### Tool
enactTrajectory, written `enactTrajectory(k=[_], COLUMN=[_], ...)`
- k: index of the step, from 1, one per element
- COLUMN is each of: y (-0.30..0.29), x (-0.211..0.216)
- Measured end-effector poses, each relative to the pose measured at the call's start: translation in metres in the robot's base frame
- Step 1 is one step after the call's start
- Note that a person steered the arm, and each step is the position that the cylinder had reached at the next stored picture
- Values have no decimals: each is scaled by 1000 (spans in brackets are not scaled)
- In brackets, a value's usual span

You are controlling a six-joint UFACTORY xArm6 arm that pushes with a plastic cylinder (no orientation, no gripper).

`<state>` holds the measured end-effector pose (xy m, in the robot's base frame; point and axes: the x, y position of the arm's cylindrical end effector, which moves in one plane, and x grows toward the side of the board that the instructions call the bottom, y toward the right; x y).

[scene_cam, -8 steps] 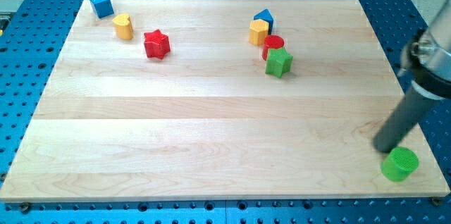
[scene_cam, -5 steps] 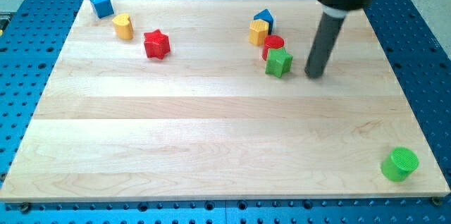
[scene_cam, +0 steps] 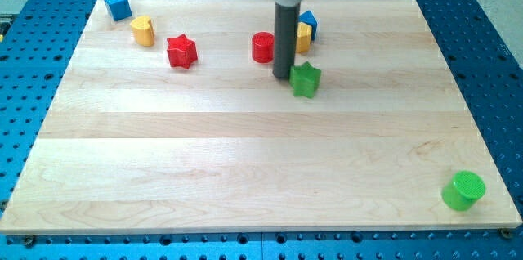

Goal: Move green star diagonal top left to green circle

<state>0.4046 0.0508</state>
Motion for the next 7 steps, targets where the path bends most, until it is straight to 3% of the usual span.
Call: enactTrajectory(k=[1,2,3,4,5,6,7], y=[29,31,31,51,55,62,50], x=[70,58,13,16,93,111,92])
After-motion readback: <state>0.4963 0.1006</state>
